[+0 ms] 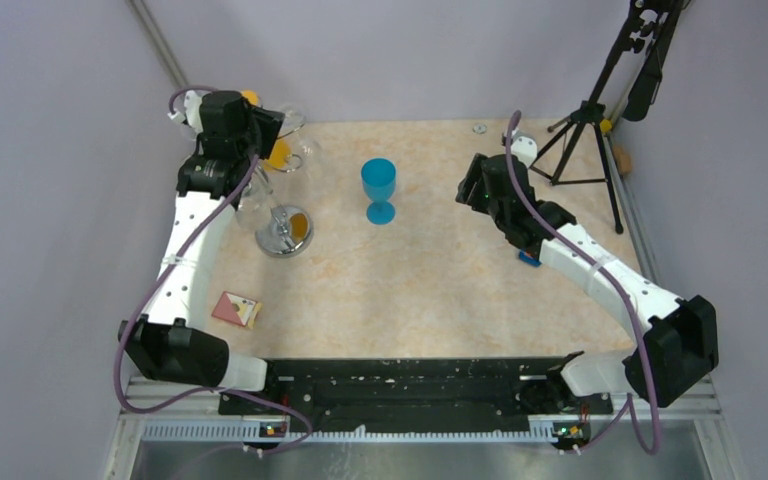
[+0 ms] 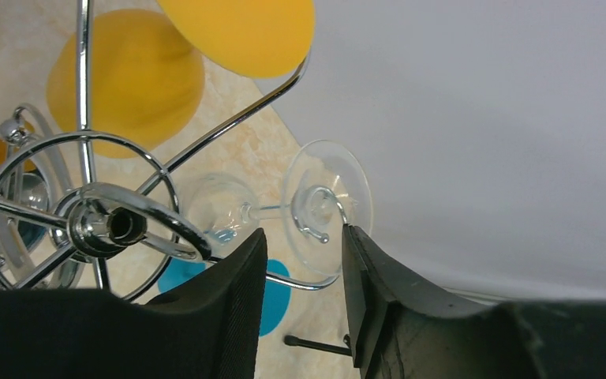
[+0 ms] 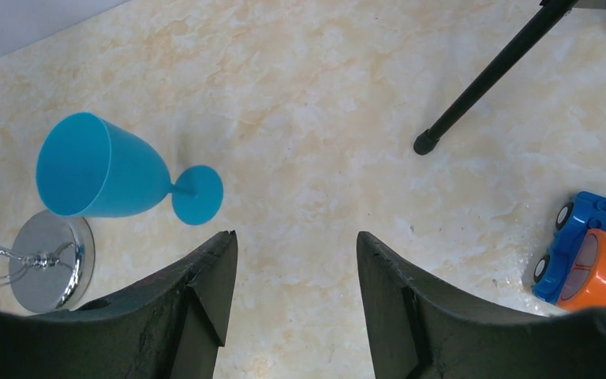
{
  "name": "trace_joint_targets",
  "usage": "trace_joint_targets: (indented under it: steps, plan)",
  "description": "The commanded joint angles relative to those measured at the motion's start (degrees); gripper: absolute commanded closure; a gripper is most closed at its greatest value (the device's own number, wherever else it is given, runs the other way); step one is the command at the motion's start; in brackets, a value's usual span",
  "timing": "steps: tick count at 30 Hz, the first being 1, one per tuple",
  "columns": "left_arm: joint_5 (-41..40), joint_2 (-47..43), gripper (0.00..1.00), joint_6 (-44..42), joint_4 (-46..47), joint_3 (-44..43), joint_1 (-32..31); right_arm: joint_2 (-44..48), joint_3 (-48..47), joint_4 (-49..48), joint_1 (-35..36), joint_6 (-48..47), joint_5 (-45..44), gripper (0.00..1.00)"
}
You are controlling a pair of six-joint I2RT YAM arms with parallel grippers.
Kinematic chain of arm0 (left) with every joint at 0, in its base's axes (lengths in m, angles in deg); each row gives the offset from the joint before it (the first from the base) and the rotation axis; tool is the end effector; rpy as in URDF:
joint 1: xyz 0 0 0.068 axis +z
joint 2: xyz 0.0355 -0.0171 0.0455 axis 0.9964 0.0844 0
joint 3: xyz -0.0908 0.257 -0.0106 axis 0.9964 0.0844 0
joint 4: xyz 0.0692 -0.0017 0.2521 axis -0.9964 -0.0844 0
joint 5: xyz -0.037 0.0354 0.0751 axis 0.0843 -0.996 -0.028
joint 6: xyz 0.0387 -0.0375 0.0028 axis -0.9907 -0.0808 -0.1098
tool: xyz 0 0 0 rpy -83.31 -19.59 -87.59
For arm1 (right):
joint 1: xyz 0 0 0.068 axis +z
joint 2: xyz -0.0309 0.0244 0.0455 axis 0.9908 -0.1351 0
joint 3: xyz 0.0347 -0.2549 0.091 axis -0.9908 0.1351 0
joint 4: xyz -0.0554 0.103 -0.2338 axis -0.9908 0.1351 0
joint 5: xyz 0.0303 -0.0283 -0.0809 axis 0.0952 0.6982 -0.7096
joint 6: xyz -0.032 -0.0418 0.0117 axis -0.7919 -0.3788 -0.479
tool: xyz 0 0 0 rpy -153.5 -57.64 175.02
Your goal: Take the wine glass off the wine glass rack
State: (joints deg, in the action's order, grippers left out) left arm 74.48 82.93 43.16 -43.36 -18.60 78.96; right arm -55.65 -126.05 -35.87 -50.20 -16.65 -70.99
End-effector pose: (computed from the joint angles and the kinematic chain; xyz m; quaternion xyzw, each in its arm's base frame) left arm 0.3094 -0.0278 0.4402 -0.4366 0.6874 -0.2802 0.5083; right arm 0.2623 0.1472 0.3286 0.1281 0.8396 0.1272 0.5124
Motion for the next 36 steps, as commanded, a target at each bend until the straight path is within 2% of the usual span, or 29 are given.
trace_joint_targets:
  steps: [1, 11, 16, 25, 32, 36]
  plan:
    - [-3.4, 0.4, 0.56, -1.5, -1.9, -2.2, -0.6, 1.2, 0.0, -1.4, -0.7, 0.7, -1.2, 0.42]
    - [-2.8, 1.1, 0.56, -1.2, 0.6, -0.9, -0.7, 1.0, 0.3, -1.7, -1.1, 0.7, -0.8, 0.42]
    - [-1.7, 1.3, 0.61, -0.1, 3.9, 1.1, -0.7, 1.2, 0.5, -1.7, -1.2, 0.8, -0.8, 0.42]
    - [0.8, 2.6, 0.63, 2.7, 5.9, 2.5, -0.8, 1.9, 1.0, -1.7, -1.4, 0.7, -1.2, 0.42]
    - [0.5, 2.5, 0.77, 3.4, 7.2, 3.4, -0.8, 2.3, 1.3, -1.7, -1.6, 0.6, -1.2, 0.42]
    - [0.7, 1.4, 0.95, 4.5, 8.0, 4.5, -0.8, 2.4, 1.3, -1.8, -1.7, 0.5, -1.1, 0.42]
